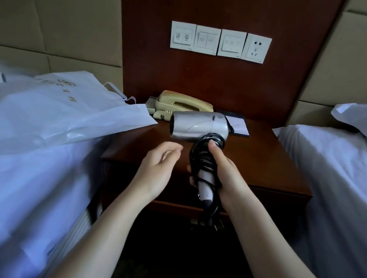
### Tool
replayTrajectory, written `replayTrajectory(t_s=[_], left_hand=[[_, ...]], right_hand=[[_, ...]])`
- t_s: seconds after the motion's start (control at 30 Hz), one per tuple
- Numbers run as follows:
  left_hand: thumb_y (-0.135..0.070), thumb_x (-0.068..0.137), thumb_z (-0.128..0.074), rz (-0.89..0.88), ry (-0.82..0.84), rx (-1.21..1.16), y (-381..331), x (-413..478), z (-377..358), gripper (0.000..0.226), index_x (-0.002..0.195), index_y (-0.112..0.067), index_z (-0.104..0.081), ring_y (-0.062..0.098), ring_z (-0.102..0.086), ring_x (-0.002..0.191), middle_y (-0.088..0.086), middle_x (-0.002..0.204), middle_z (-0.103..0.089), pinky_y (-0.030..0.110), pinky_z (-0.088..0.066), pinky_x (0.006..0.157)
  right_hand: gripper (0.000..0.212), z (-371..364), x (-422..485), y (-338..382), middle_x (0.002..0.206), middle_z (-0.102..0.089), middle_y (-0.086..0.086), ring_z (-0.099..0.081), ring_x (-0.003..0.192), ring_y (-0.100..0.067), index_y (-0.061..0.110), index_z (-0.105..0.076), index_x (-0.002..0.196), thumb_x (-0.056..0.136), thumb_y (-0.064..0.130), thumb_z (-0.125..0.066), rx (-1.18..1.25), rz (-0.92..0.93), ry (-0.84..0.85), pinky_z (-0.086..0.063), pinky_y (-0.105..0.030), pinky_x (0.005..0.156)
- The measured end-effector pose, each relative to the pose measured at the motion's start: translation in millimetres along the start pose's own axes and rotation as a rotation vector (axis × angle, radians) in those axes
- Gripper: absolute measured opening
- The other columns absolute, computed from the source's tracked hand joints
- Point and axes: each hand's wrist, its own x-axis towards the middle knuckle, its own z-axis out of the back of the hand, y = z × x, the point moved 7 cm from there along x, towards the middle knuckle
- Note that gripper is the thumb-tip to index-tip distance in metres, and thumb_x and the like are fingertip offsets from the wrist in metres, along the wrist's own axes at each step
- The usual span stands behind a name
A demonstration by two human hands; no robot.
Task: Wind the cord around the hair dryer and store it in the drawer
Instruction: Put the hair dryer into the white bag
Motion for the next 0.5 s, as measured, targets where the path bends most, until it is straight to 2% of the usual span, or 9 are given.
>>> replayTrajectory(t_s=[0.07,0.17,0.2,0.27,0.37,0.43,0.5], left_hand=[[-0.014,0.094,-0.049,-0.002,-0.082,0.107,5,3,25,0.016,0.094,-0.020,-0.064,0.007,-0.060,0.095,-0.008,0.095,-0.065,0.011,-0.042,0.080],[-0.020,0.091,-0.053,0.014,-0.159,0.321,12,19,68,0.018,0.080,-0.031,-0.060,0.012,-0.059,0.092,-0.006,0.093,-0.066,0.024,-0.043,0.084],[-0.021,0.091,-0.053,0.021,-0.176,0.388,14,27,81,0.015,0.081,-0.030,-0.060,0.014,-0.059,0.094,-0.003,0.096,-0.066,0.026,-0.043,0.086],[-0.023,0.090,-0.054,0.036,-0.222,0.565,19,45,106,0.011,0.095,-0.019,-0.064,0.023,-0.059,0.104,0.004,0.107,-0.066,0.032,-0.044,0.090],[-0.031,0.089,-0.055,0.073,-0.207,0.995,35,68,132,0.038,0.122,-0.011,-0.054,0.031,-0.046,0.122,0.010,0.128,-0.055,0.038,-0.036,0.097],[-0.041,0.087,-0.058,0.106,-0.146,1.263,53,78,145,0.056,0.130,-0.010,-0.044,0.030,-0.040,0.127,0.012,0.135,-0.047,0.039,-0.032,0.100],[-0.050,0.082,-0.061,0.140,-0.125,1.424,73,85,159,0.073,0.135,-0.009,-0.033,0.029,-0.034,0.132,0.012,0.141,-0.039,0.041,-0.030,0.103]], right_hand=[[0.041,-4,3,1,0.083,-0.064,-0.017,-0.065,0.060,-0.022,0.001,-0.058,0.106,0.089,0.038,-0.057,0.029,-0.024,-0.007,-0.053,-0.031,0.052],[0.039,-14,9,0,0.083,-0.064,-0.016,-0.065,0.064,-0.023,0.003,-0.058,0.104,0.089,0.039,-0.057,0.048,-0.040,0.003,-0.053,-0.031,0.051],[0.038,-17,12,-1,0.082,-0.064,-0.016,-0.065,0.065,-0.024,0.003,-0.058,0.104,0.089,0.038,-0.057,0.052,-0.041,0.004,-0.053,-0.031,0.051],[0.039,-24,15,-6,0.082,-0.064,-0.016,-0.065,0.066,-0.025,0.002,-0.057,0.107,0.089,0.038,-0.057,0.060,-0.045,0.005,-0.053,-0.032,0.050],[0.042,-33,21,-12,0.082,-0.065,-0.015,-0.065,0.065,-0.024,0.002,-0.056,0.111,0.089,0.038,-0.058,0.058,-0.037,0.006,-0.053,-0.031,0.049],[0.043,-33,25,-15,0.082,-0.065,-0.015,-0.065,0.065,-0.024,0.002,-0.056,0.113,0.089,0.038,-0.059,0.053,-0.027,0.002,-0.053,-0.031,0.050],[0.043,-30,29,-16,0.084,-0.065,-0.016,-0.065,0.066,-0.024,0.003,-0.055,0.114,0.089,0.038,-0.059,0.052,-0.022,-0.013,-0.053,-0.031,0.051]])
